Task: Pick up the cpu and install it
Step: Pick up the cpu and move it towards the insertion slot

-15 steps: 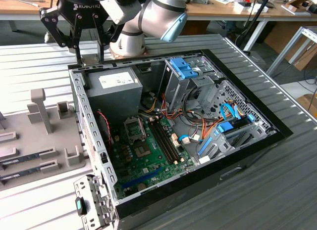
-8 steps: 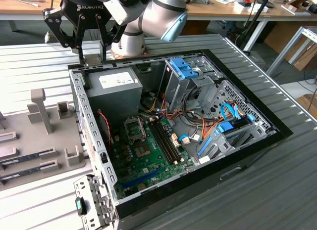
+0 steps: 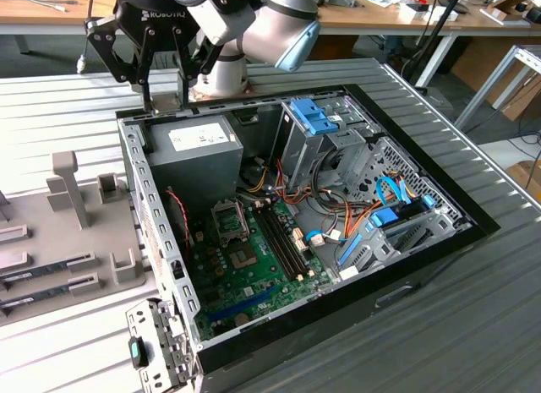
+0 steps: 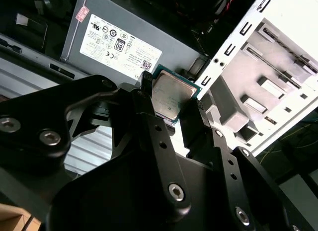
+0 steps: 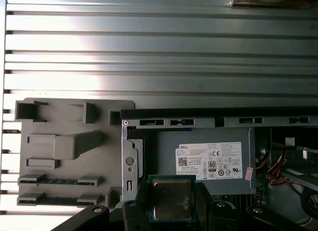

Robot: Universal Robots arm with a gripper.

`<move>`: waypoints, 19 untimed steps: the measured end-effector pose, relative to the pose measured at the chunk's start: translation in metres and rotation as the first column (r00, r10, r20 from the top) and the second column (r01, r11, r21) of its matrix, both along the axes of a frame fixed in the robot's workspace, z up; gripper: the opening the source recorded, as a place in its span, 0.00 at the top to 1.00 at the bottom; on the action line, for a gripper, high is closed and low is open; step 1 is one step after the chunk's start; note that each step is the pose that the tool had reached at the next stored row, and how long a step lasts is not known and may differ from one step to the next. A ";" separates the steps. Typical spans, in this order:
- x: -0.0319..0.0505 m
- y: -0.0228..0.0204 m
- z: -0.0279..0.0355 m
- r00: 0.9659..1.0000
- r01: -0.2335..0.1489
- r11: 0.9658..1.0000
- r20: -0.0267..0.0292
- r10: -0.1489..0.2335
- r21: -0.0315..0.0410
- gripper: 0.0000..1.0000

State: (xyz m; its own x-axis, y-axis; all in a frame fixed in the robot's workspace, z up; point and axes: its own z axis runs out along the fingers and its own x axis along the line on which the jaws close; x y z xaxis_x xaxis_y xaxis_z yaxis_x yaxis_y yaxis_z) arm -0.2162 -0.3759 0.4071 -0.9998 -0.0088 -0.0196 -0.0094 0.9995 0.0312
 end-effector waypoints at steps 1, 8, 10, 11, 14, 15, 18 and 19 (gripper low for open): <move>0.0006 0.0000 -0.0001 1.000 0.000 1.000 0.000 0.000 0.000 0.53; 0.0058 0.0000 -0.0015 1.000 0.000 1.000 0.000 0.000 0.000 0.53; 0.0073 0.0000 -0.0019 1.000 0.000 1.000 0.000 0.000 0.000 0.53; 0.0087 0.0000 -0.0023 1.000 0.000 1.000 0.000 0.000 0.000 0.53; 0.0110 0.0000 -0.0029 1.000 0.000 1.000 0.000 0.000 0.000 0.53; 0.0116 0.0000 -0.0031 1.000 0.000 1.000 0.000 0.000 0.000 0.53; 0.0146 0.0000 -0.0038 1.000 0.000 1.000 0.000 0.000 0.000 0.53; 0.0155 0.0000 -0.0041 1.000 0.000 1.000 0.000 0.000 0.000 0.53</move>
